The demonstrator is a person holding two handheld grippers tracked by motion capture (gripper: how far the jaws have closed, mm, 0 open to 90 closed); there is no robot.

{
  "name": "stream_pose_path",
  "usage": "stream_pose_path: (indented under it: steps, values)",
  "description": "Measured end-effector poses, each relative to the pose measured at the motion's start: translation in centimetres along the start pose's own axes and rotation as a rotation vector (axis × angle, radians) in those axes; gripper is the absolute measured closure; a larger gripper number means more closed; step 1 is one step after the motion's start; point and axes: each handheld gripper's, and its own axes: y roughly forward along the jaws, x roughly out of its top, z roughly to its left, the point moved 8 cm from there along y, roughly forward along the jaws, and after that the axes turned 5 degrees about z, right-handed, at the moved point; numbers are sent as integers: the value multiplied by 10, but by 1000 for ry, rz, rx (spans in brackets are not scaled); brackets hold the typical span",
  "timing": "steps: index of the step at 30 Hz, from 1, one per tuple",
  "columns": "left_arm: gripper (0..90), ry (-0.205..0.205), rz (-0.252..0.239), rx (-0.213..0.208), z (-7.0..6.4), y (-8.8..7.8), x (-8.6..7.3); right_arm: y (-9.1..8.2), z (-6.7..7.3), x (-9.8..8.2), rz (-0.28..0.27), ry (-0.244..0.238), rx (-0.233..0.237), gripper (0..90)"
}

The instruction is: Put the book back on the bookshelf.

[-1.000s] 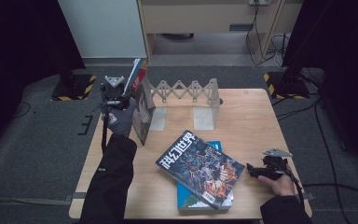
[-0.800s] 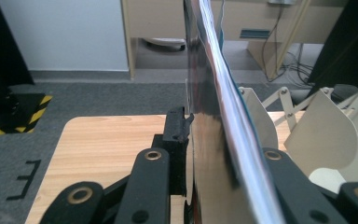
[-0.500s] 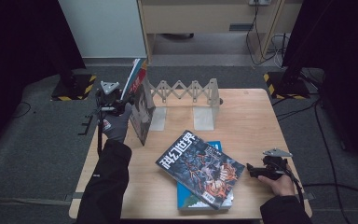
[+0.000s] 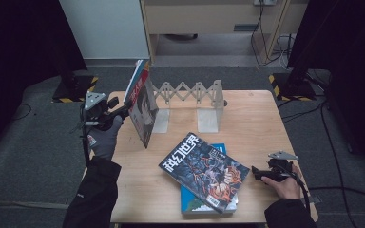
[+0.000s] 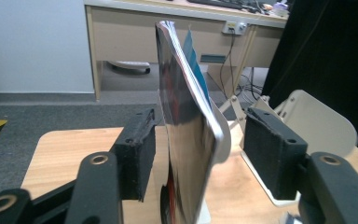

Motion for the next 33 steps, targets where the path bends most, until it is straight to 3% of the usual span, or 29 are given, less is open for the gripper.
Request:
stream_pose_path:
  steps: [2, 6, 11, 14, 15, 20, 23, 25, 27, 33]
  values:
    - [410, -13, -4, -29, -1, -8, -6, 0, 0, 0, 0, -1, 1, 6]
    - [383, -16, 14, -46, 1, -21, -21, 0, -1, 0, -5, 3, -4, 25]
    - [367, -15, 33, -58, 1, -27, -40, -4, -4, 1, 0, 20, -13, 132]
    - [356, -20, 50, -67, 1, -27, -50, -7, -4, 3, -6, 36, -5, 142]
    - [354, -37, 54, -75, 1, -26, -58, -10, -4, 7, -20, 42, -12, 168]
    - [345, -33, 94, -72, 3, -20, -77, -19, -3, 16, -71, 40, -22, 177]
    - [335, -30, 126, -73, 4, -13, -97, -24, 1, 22, -100, 36, -13, 182]
    - [333, -33, 130, -79, 3, -12, -100, -28, 3, 25, -114, 36, -6, 183]
    - [330, -28, 165, -90, -1, -4, -115, -33, 7, 27, -128, 29, 6, 189]
    - [317, -8, 217, -126, -14, 7, -135, -40, 17, 29, -140, 25, 47, 200]
